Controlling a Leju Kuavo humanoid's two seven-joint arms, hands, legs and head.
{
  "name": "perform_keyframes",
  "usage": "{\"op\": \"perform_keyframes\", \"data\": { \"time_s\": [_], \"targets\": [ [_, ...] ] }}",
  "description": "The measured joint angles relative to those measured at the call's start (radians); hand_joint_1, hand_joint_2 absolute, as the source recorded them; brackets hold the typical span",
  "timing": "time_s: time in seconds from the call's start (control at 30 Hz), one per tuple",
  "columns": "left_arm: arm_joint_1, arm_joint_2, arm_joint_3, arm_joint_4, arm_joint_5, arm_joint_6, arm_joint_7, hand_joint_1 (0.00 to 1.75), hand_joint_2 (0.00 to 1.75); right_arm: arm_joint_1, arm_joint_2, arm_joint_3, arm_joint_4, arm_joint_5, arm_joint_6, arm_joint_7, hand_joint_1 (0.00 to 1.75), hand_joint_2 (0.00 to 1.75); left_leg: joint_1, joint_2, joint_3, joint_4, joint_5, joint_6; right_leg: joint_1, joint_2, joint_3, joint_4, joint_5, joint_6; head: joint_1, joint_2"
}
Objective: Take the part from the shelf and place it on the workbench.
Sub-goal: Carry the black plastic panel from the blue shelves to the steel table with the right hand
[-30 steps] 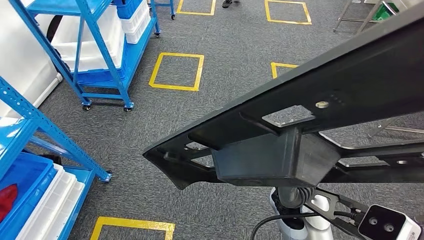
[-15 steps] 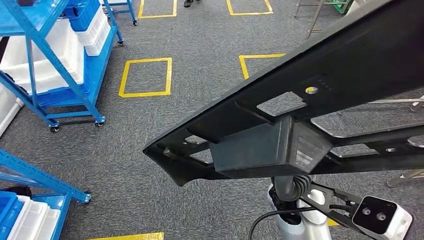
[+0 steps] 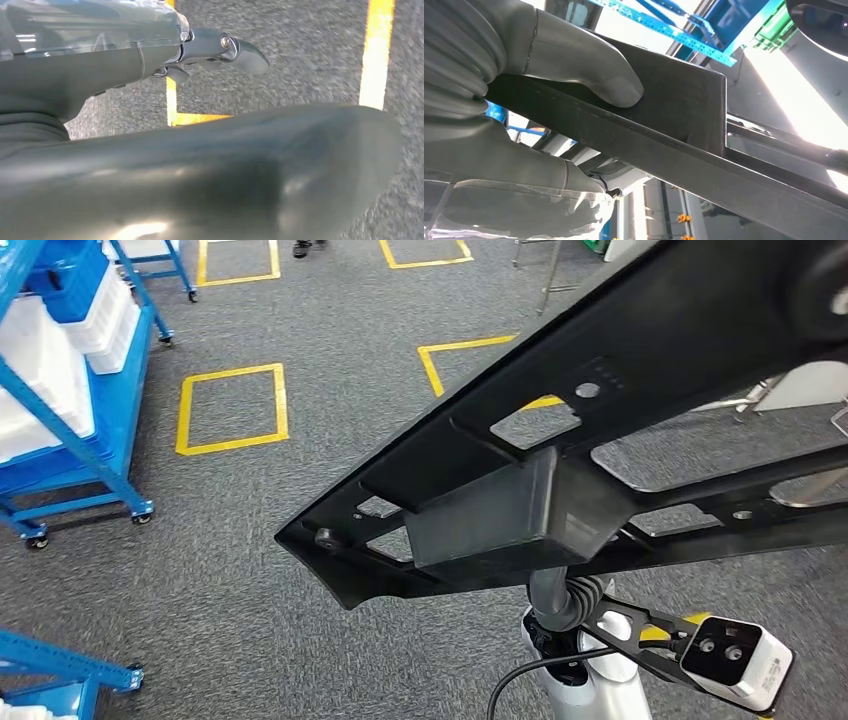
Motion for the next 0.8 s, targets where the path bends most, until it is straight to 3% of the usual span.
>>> {"op": "perform_keyframes", "data": {
  "time_s": [0.07,0.13,0.17,0.23,0.27,0.33,0.37,0.43,0.47,0.5,0.57,0.63,0.7,0.77,0.8],
  "targets": [
    [-0.002,-0.001,0.0,0.0,0.003,-0.006,-0.003,0.0,0.0,-0.002,-0.002,0.007,0.006,-0.005,0.001,0.0,1.75,1.75,-0.001,0.021,0.007,0.0,-0.006,-0.005,0.001,-0.026,0.066,-0.129,0.066,-0.004,0.0,0.0],
    [-0.002,-0.002,0.0,0.0,0.003,-0.011,-0.009,0.0,0.0,-0.006,-0.004,0.012,0.01,-0.01,0.004,0.0,1.75,1.75,-0.005,0.038,0.014,0.001,-0.013,-0.014,0.01,-0.06,0.126,-0.246,0.103,-0.014,0.0,0.0],
    [-0.002,-0.002,0.0,0.0,0.003,-0.013,-0.012,0.0,0.0,-0.008,-0.005,0.014,0.012,-0.012,0.005,0.0,1.75,1.75,-0.007,0.047,0.016,0.002,-0.016,-0.02,0.014,-0.067,0.136,-0.269,0.105,-0.019,0.0,0.0],
    [-0.005,-0.003,0.0,0.0,0.003,-0.015,-0.017,0.0,0.0,-0.009,-0.007,0.016,0.015,-0.014,0.009,0.0,1.75,1.75,-0.007,0.064,0.021,0.001,-0.021,-0.03,0.017,-0.046,0.135,-0.274,0.105,-0.028,0.0,0.0],
    [-0.008,-0.003,0.0,0.0,0.003,-0.016,-0.018,0.0,0.0,-0.01,-0.008,0.016,0.015,-0.015,0.013,0.0,1.75,1.75,-0.005,0.059,0.023,0.004,-0.026,-0.036,0.016,-0.035,0.137,-0.277,0.107,-0.033,0.0,0.0],
    [-0.012,-0.005,0.0,0.0,0.002,-0.015,-0.019,0.0,0.0,-0.014,-0.008,0.015,0.017,-0.016,0.021,0.0,1.75,1.75,0.001,0.018,0.005,0.054,-0.061,-0.045,0.011,-0.016,0.142,-0.285,0.111,-0.045,0.0,0.0],
    [-0.012,-0.006,0.0,0.0,0.002,-0.014,-0.019,0.0,0.0,-0.016,-0.009,0.016,0.019,-0.016,0.024,0.0,1.75,1.75,0.004,-0.01,-0.021,0.112,-0.092,-0.048,0.01,-0.006,0.143,-0.286,0.112,-0.049,0.0,0.0],
    [-0.008,-0.007,0.0,0.0,0.0,-0.011,-0.018,0.0,0.0,-0.018,-0.009,0.016,0.024,-0.012,0.025,0.0,1.75,1.75,0.006,-0.033,-0.093,0.253,-0.149,-0.053,0.011,0.019,0.143,-0.286,0.112,-0.054,0.0,0.0],
    [-0.007,-0.007,0.0,0.0,-0.002,-0.009,-0.017,0.0,0.0,-0.017,-0.009,0.016,0.026,-0.009,0.024,0.0,1.75,1.75,0.006,-0.036,-0.118,0.295,-0.156,-0.054,0.012,0.033,0.144,-0.285,0.112,-0.054,0.0,0.0],
    [-0.007,-0.007,0.0,0.0,-0.004,-0.009,-0.016,0.0,0.0,-0.016,-0.009,0.015,0.028,-0.006,0.023,0.0,1.75,1.75,0.006,-0.037,-0.125,0.298,-0.141,-0.053,0.012,0.047,0.145,-0.284,0.111,-0.054,0.0,0.0],
    [-0.009,-0.006,0.0,0.0,-0.012,-0.008,-0.014,0.0,0.0,-0.014,-0.009,0.015,0.029,-0.002,0.022,0.0,1.75,1.75,0.007,-0.054,-0.083,0.189,-0.064,-0.049,0.012,0.074,0.148,-0.281,0.11,-0.051,0.0,0.0],
    [-0.011,-0.007,-0.002,0.0,-0.021,-0.006,-0.011,0.0,0.0,-0.008,-0.009,0.013,0.029,-0.003,0.03,0.0,1.75,1.75,0.01,-0.1,-0.027,0.06,-0.011,-0.043,0.012,0.098,0.146,-0.275,0.108,-0.044,0.0,0.0],
    [-0.015,-0.008,-0.004,0.0,-0.03,0.0,-0.007,0.0,0.0,0.006,-0.009,0.005,0.024,-0.005,0.047,0.0,1.75,1.75,0.009,-0.124,-0.008,0.016,-0.007,-0.036,0.009,0.119,0.139,-0.273,0.11,-0.031,0.0,0.0],
    [-0.02,-0.01,-0.008,0.0,-0.037,0.006,-0.005,0.0,0.0,0.019,-0.009,-0.006,0.016,-0.005,0.059,0.0,1.75,1.75,0.008,-0.104,-0.005,0.009,-0.003,-0.025,0.005,0.13,0.133,-0.272,0.112,-0.019,0.0,0.0],
    [-0.022,-0.012,-0.01,0.0,-0.039,0.008,-0.004,0.0,0.0,0.022,-0.009,-0.01,0.012,-0.005,0.059,-0.001,1.75,1.75,0.009,-0.091,-0.003,0.003,0.0,-0.018,0.006,0.114,0.127,-0.261,0.104,-0.014,0.0,0.0]
  ]
}}
